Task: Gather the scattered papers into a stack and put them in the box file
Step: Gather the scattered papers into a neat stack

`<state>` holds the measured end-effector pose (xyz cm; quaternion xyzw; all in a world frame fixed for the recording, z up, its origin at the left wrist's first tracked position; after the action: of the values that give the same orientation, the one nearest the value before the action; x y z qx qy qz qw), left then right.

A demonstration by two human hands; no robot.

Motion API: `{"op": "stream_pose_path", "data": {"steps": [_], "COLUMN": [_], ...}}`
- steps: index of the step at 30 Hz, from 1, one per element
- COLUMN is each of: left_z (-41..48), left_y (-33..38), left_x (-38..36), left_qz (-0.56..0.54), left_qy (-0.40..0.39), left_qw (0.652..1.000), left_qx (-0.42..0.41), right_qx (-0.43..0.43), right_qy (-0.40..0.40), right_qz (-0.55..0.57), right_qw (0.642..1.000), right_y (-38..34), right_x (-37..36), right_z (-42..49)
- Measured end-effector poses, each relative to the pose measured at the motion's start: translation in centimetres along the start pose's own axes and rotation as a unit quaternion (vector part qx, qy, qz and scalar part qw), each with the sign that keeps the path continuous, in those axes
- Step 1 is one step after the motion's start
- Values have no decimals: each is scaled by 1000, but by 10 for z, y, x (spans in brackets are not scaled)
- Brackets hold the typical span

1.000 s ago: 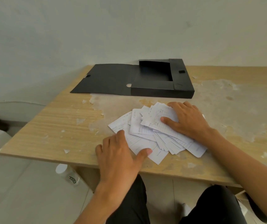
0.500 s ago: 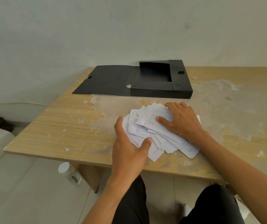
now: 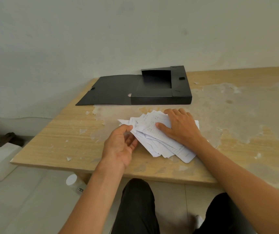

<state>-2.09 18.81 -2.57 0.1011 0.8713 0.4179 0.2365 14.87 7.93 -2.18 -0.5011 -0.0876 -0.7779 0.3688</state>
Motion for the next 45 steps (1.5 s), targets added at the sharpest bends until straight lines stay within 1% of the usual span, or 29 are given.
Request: {"op": "stream_pose_path", "data": {"steps": [3, 6, 11, 15, 17, 19, 21, 22, 25, 26, 28, 29, 30, 31, 35, 38, 42, 45], "left_z": [0, 5, 18, 24, 26, 27, 27, 27, 27, 26, 22, 19, 15, 11, -10, -19, -15, -7], "left_y": [-9, -14, -23, -32, -33, -34, -34, -33, -23, -17, -2, 7, 18, 29, 74, 94, 92, 76], "left_x": [-13, -21, -26, -33, -35, -33, -33, -34, -38, -40, -48, -54, -60, -66, -95, -108, -113, -110], "left_qz": [76, 125, 116, 101, 88, 70, 58, 56, 62, 67, 77, 80, 80, 75, 64, 66, 65, 71], "left_qy": [-38, -46, -39, -24, -11, 3, -4, -12, -43, -57, -88, -107, -128, -149, -239, -271, -288, -294], "left_qw": [996, 991, 991, 993, 994, 995, 995, 995, 989, 986, 977, 970, 963, 954, 909, 882, 875, 878], "left_qx": [8, -20, -51, -53, -67, -73, -80, -87, -124, -140, -180, -202, -225, -248, -337, -380, -383, -370], "right_qx": [-1, -5, -21, -12, -29, -71, -126, -155, -237, -243, -209, -191, -178, -171, -129, -107, -110, -122], "right_qy": [5, 5, 9, 7, 2, -1, -2, -5, -49, -79, -156, -179, -180, -163, -48, 22, 65, 65], "right_qz": [7, 5, 10, 60, 85, 127, 205, 253, 382, 405, 429, 440, 455, 472, 542, 555, 570, 581], "right_qw": [1000, 1000, 1000, 998, 996, 989, 971, 955, 892, 878, 865, 859, 854, 850, 829, 825, 812, 802], "right_y": [1, 0, -2, -15, -14, -6, 4, 8, 20, 22, 19, 18, 18, 20, 18, 13, 16, 20], "right_x": [1, -2, -1, -1, -1, -2, -3, -1, 8, 11, 18, 24, 31, 41, 86, 106, 107, 91], "right_z": [0, 1, 0, -2, -1, 1, 1, 2, 6, 9, 16, 18, 22, 28, 46, 48, 37, 25]}}
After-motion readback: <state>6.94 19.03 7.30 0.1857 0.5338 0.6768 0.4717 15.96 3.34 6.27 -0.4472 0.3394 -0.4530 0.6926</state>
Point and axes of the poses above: each hand's wrist, its own z-axis towards the middle knuckle, its own x-axis out of the back of the hand, y = z × x, the point moved 9 cm from there along z, towards the middle knuckle, and after that the axes turned 11 degrees about y, right-handed, at the moved point
